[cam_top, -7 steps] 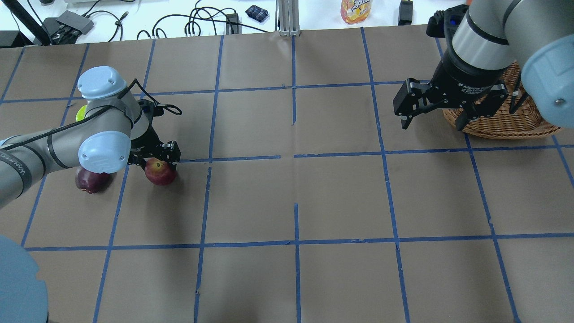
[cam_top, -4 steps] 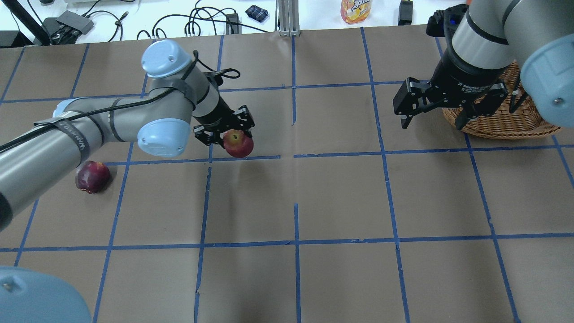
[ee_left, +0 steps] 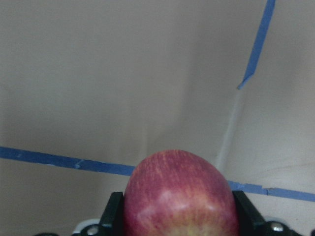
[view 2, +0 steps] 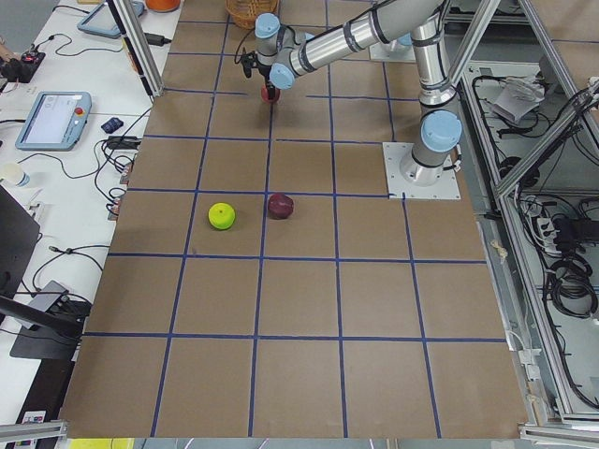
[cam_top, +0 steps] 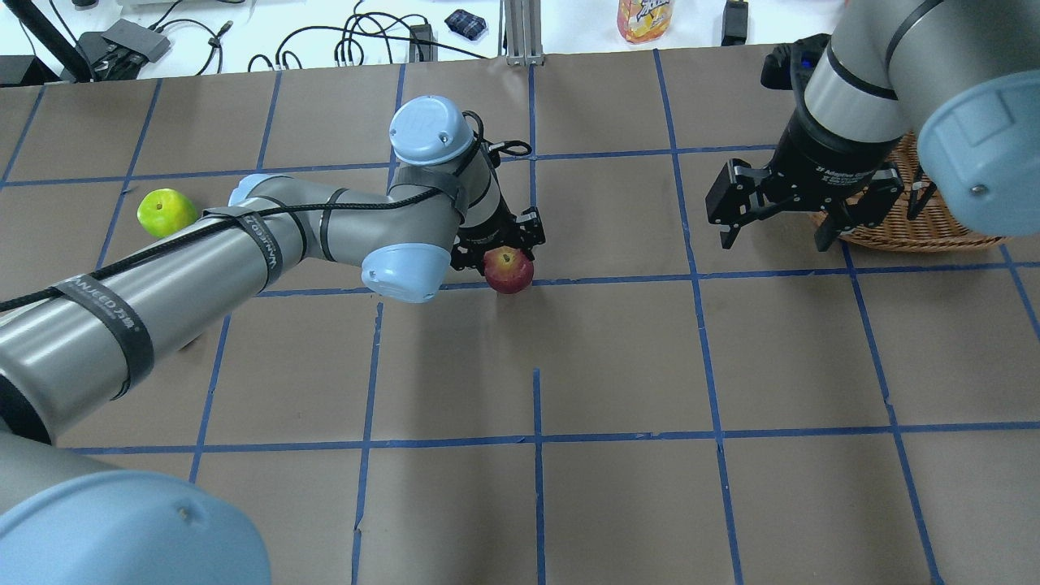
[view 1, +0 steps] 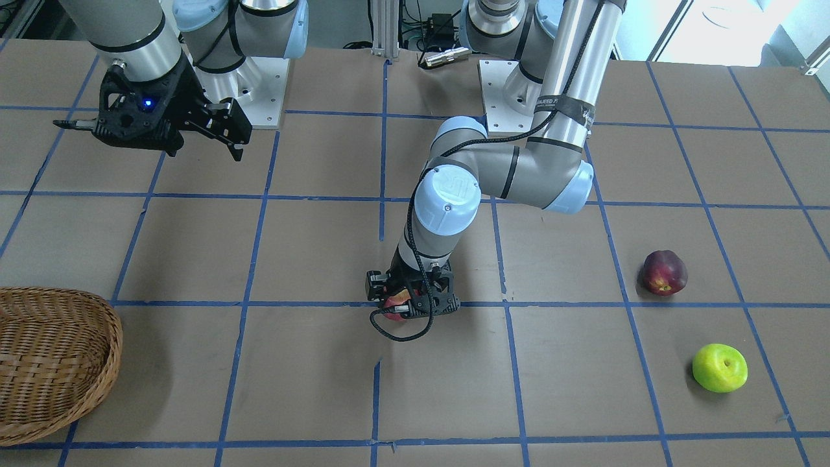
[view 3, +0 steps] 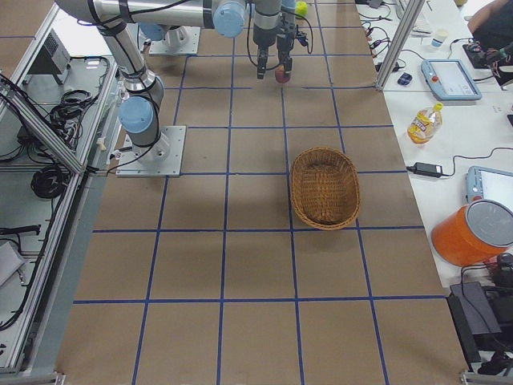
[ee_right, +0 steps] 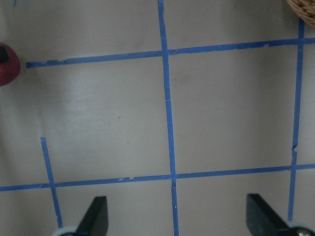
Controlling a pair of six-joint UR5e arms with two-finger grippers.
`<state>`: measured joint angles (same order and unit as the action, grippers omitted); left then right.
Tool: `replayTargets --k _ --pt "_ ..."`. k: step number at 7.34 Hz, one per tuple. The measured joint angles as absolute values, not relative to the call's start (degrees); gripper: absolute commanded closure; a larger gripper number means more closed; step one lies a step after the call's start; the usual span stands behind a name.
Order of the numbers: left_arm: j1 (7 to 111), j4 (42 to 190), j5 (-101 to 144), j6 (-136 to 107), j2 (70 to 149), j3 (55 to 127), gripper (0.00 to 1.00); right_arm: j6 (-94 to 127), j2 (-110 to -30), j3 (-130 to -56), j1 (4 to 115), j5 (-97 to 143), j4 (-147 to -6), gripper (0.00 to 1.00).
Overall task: Put all apples into basket
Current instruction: 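Carry the red-yellow apple toward the table center and release it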
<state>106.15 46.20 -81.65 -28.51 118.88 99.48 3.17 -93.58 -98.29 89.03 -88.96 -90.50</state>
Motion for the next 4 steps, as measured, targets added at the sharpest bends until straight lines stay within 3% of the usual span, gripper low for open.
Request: replayTargets --k 4 --pt "98.31 49.59 -84.97 -20.45 114.49 99.26 0.0 3.43 -87.88 -98.27 89.65 -88.74 -95.58 0.0"
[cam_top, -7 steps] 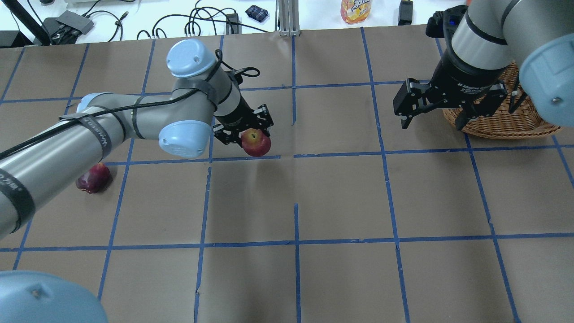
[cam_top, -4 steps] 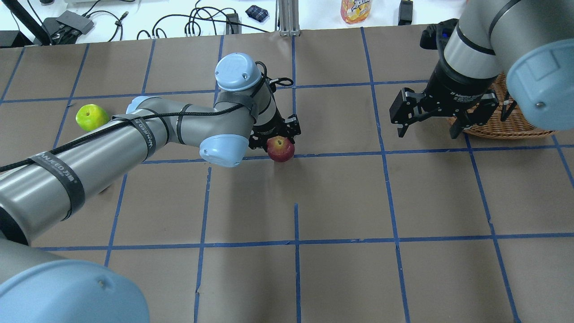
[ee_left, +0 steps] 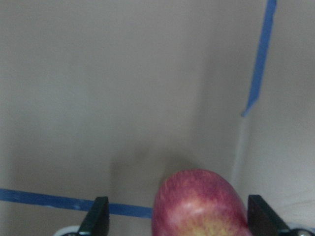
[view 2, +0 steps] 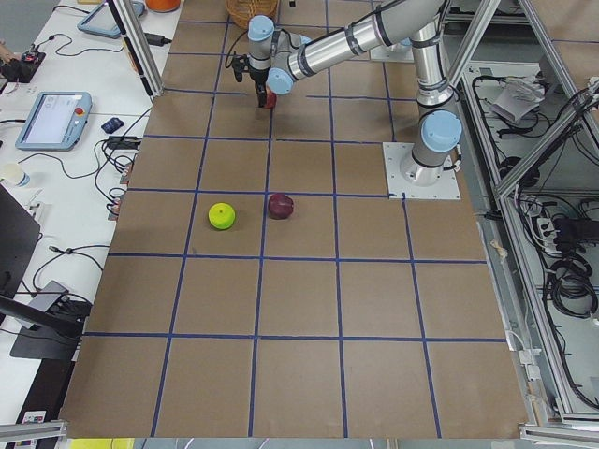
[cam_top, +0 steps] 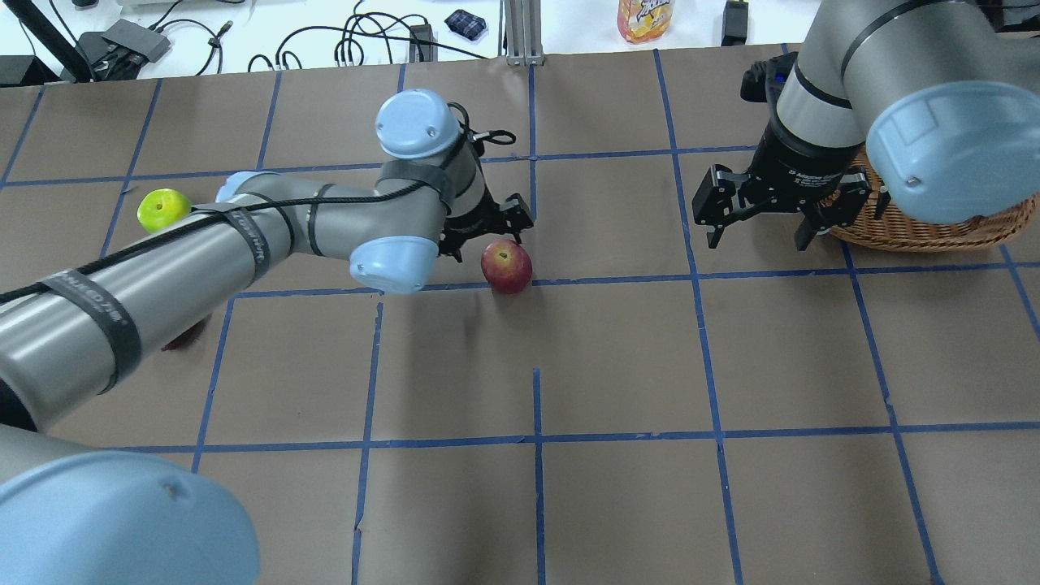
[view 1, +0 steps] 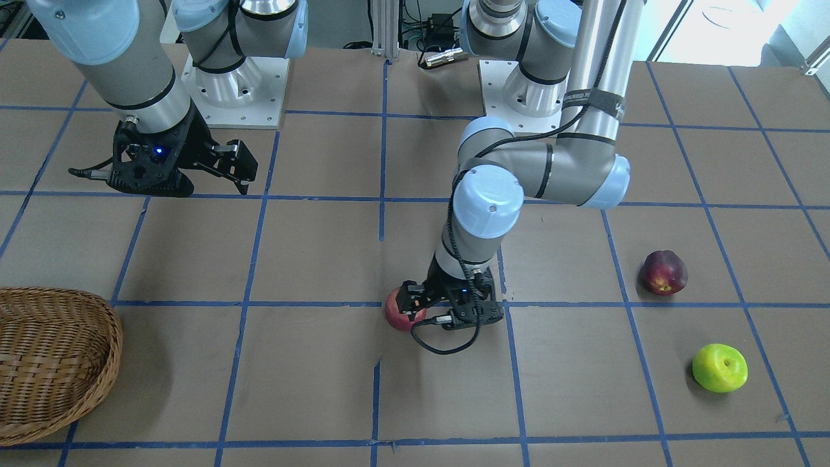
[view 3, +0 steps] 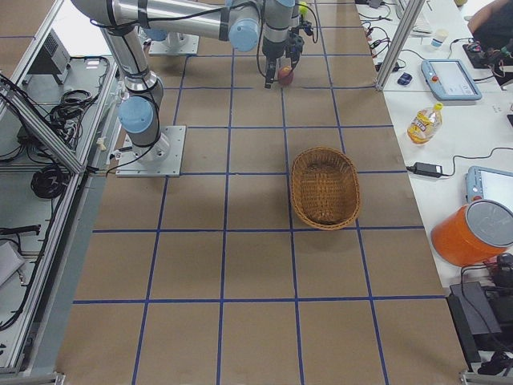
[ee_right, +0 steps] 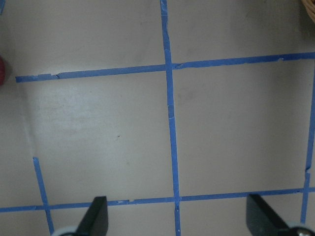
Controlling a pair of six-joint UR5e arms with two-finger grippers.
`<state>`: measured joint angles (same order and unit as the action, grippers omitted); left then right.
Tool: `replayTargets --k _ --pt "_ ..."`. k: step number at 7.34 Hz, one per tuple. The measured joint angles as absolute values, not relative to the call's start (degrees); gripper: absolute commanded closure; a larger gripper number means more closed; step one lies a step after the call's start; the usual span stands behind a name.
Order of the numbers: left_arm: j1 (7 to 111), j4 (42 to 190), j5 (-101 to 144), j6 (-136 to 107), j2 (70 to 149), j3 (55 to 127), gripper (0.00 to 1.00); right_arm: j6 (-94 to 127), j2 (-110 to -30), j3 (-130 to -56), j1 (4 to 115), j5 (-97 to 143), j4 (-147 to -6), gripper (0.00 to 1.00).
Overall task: Put all apples into basket
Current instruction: 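Carry the red-yellow apple toward the table center and release it, then lower the right gripper onto the red-yellow apple while the left gripper withdraws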
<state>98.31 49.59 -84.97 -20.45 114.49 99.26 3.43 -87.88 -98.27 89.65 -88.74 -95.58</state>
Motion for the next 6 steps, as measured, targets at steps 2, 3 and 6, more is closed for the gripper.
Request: replayTargets --k 2,3,6 --pt "89.28 56.27 -86.86 -7.45 109.36 99.9 0.0 5.81 -85.62 -97.66 91.7 -88.25 -97.7 0.0" --pt "84.38 57.75 -88.26 -1.18 107.57 100.55 0.0 8.34 -83.99 -96.33 93.9 -88.12 -98.52 0.0" --pt "73.34 58.37 -90.52 13.82 103.63 103.53 0.0 21.73 -74.31 -87.3 104.6 -87.98 -99.65 0.0"
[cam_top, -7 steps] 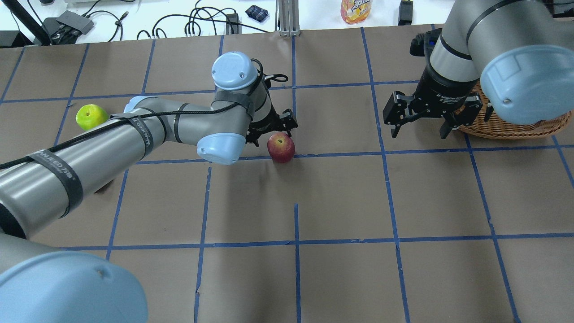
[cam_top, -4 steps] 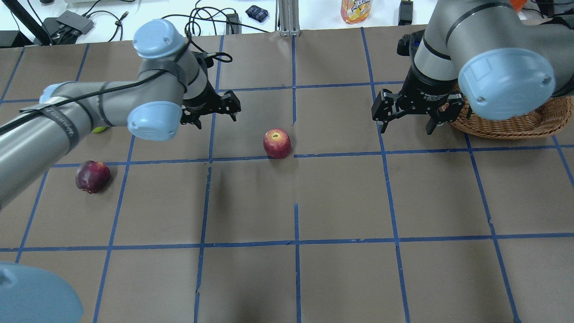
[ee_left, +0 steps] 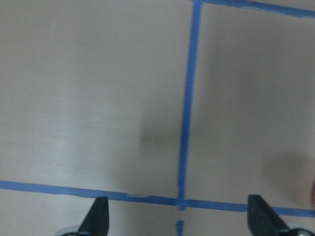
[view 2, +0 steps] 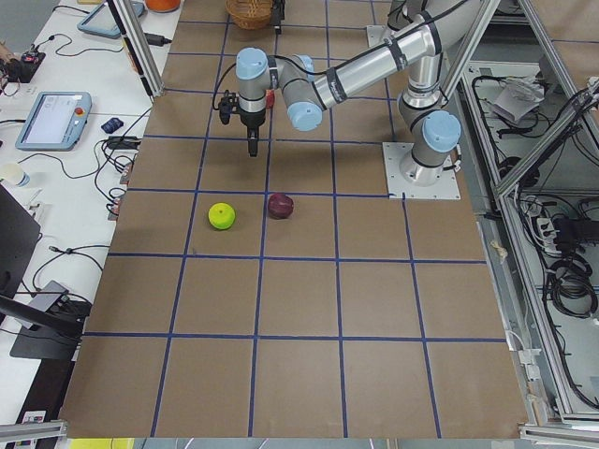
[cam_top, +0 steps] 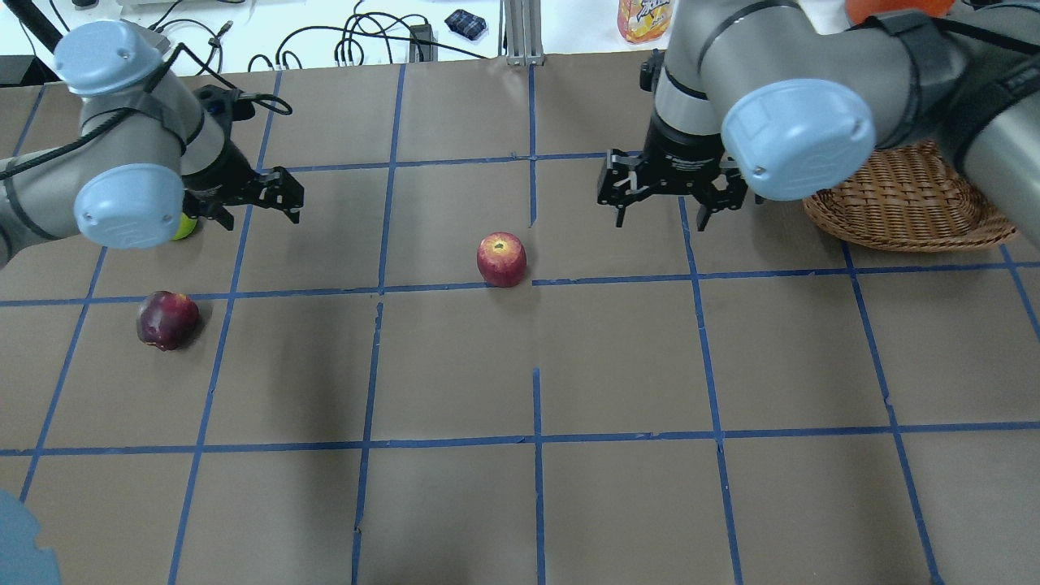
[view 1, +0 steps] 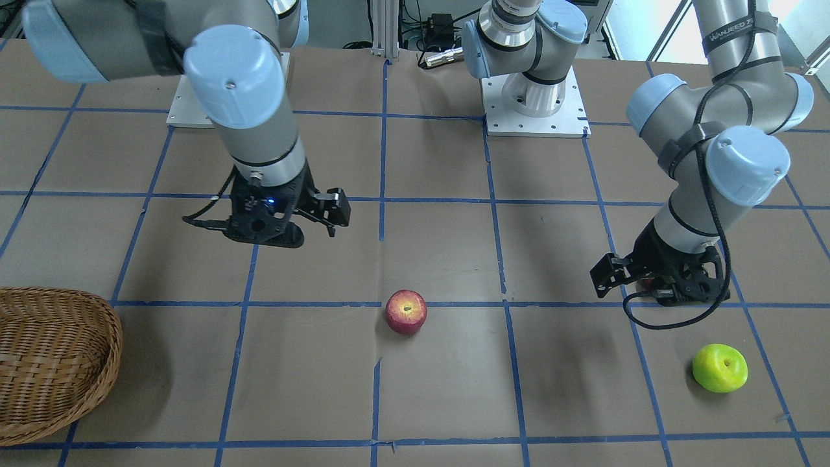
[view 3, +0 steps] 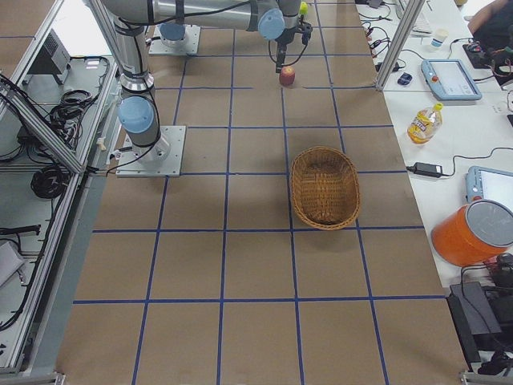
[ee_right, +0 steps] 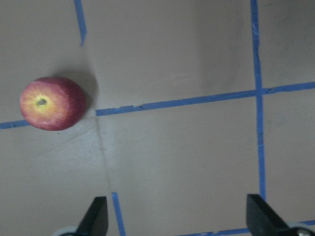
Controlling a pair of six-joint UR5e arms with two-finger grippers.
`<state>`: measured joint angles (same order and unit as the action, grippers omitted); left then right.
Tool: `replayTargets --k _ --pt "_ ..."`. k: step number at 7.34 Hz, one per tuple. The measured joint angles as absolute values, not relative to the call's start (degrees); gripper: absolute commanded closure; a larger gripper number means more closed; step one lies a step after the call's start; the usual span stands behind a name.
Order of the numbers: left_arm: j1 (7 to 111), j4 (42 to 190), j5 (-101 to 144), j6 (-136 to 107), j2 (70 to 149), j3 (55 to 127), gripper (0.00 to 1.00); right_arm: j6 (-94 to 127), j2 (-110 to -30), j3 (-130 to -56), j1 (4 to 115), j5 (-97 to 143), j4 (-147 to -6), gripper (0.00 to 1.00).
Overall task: Put all apples into basket
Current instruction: 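Lower the right gripper onto the red-yellow apple while the left gripper withdraws, then carry the red-yellow apple to the basket while the left gripper reaches the dark apple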
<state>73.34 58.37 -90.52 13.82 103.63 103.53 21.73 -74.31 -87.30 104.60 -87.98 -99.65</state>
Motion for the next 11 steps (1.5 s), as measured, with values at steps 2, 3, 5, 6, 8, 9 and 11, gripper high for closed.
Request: replayTargets --k 2,3,5,6,8,9,11 --pt "68.77 57.85 -93.46 20.85 101.9 104.86 0.0 30.83 -65.7 -81.13 111.17 -87.99 -102.54 0.0" --pt "66.87 57.74 -93.87 23.38 101.47 105.33 0.0 32.99 -61.88 -79.52 112.98 -88.03 -104.74 0.0" --pt "63.96 57.45 -93.9 27.38 101.23 105.78 0.0 34.06 -56.78 -78.58 114.04 -88.01 -107.39 0.0" --pt "61.81 57.06 -93.86 30.07 101.43 105.74 0.0 34.04 -55.37 -78.44 114.12 -87.96 -107.79 0.0" --pt "55.71 56.19 -92.58 35.25 102.35 105.71 0.0 33.78 -53.41 -78.36 114.16 -87.91 -109.49 0.0" --pt "53.46 56.04 -91.7 36.43 102.65 105.63 0.0 33.82 -52.8 -78.34 114.17 -87.44 -110.28 0.0" --pt "51.63 54.77 -91.08 37.17 103.77 105.48 0.0 33.65 -52.05 -78.47 114.17 -86.09 -110.88 0.0"
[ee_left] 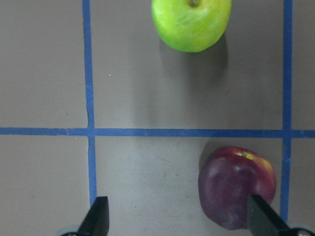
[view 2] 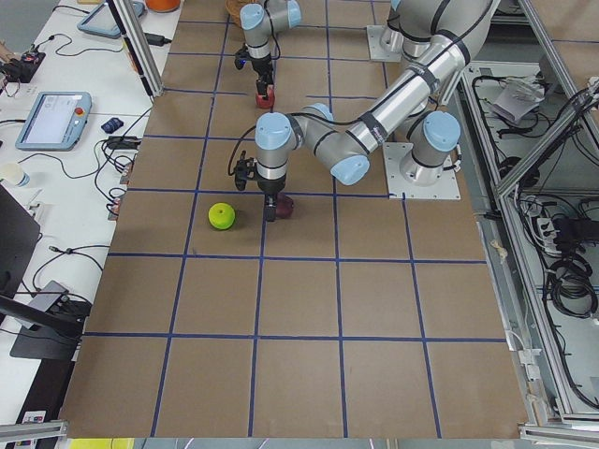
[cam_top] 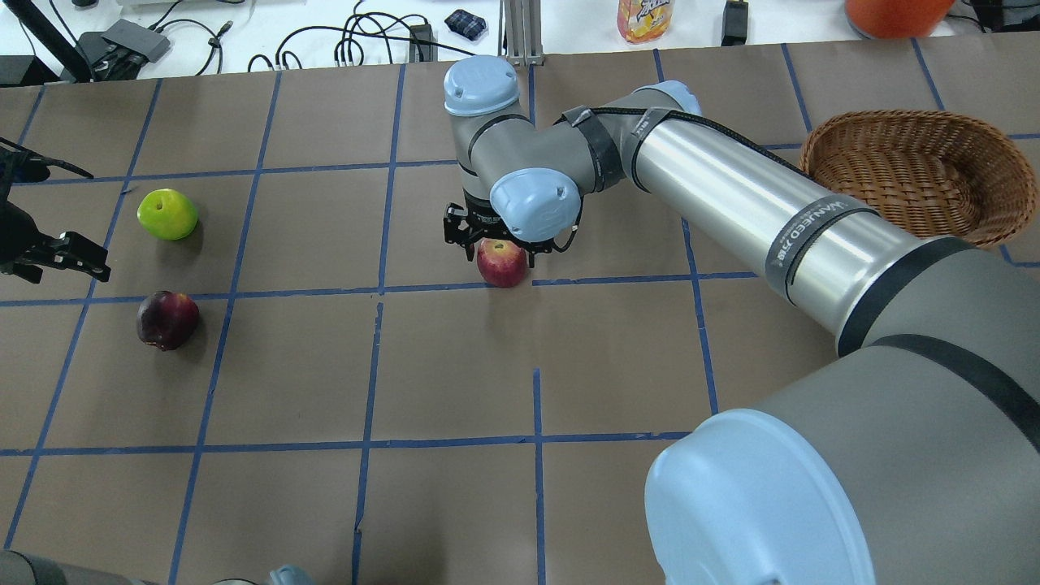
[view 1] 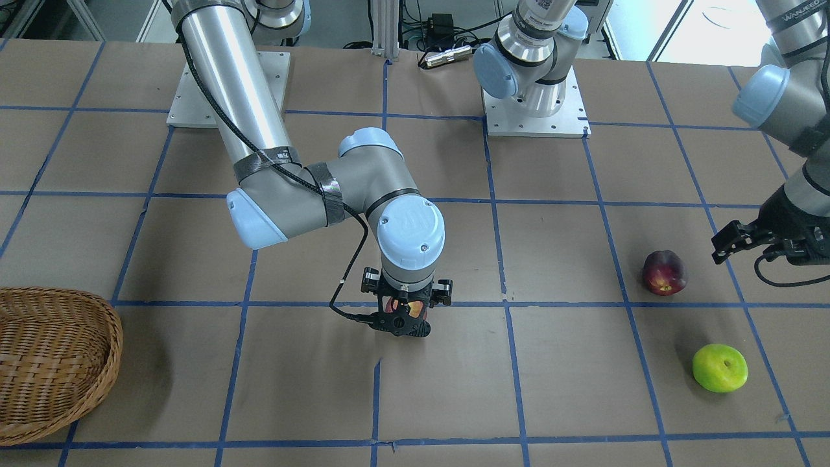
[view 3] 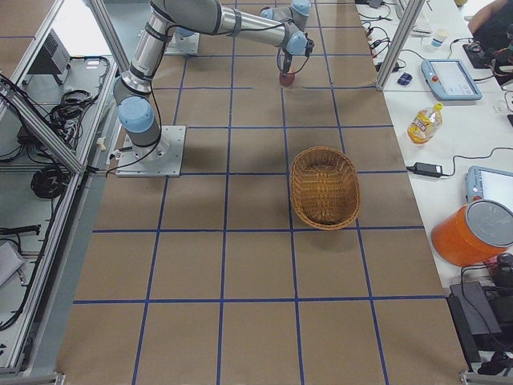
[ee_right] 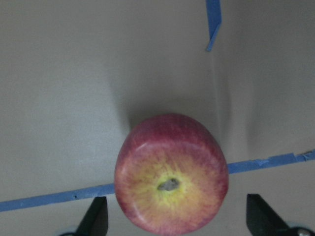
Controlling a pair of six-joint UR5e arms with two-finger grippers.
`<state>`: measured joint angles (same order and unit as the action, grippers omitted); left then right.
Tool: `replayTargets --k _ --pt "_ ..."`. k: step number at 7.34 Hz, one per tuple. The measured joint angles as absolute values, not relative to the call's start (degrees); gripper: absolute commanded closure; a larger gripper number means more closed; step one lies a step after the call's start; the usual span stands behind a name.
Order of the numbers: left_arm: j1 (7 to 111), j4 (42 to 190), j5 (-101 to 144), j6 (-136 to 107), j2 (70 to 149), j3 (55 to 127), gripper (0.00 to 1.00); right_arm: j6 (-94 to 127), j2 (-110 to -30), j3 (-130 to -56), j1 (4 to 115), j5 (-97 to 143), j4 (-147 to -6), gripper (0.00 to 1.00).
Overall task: Put all apples into basket
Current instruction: 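Carry the red-yellow apple to the basket while the left gripper reaches the dark apple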
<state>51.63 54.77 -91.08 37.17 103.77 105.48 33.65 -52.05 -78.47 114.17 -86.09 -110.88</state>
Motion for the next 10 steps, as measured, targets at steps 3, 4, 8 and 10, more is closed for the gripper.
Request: replayTargets --k 3,4,8,10 --pt "51.35 48.31 -91.03 38.07 106.98 105.84 0.0 33.99 -50.18 -78.77 114.16 -86.18 -113.81 1.0" --pt "51.3 47.69 -91.04 38.32 107.98 105.87 0.0 34.12 -50.01 -78.74 114.12 -86.03 -115.58 1.0" --pt "51.4 47.09 -90.9 39.71 109.63 105.26 0.0 32.34 -56.4 -78.24 108.04 -86.61 -110.82 1.0" --pt "52.03 50.91 -85.33 39.42 107.39 106.96 0.0 23.49 -61.52 -78.28 99.31 -87.32 -104.2 1.0"
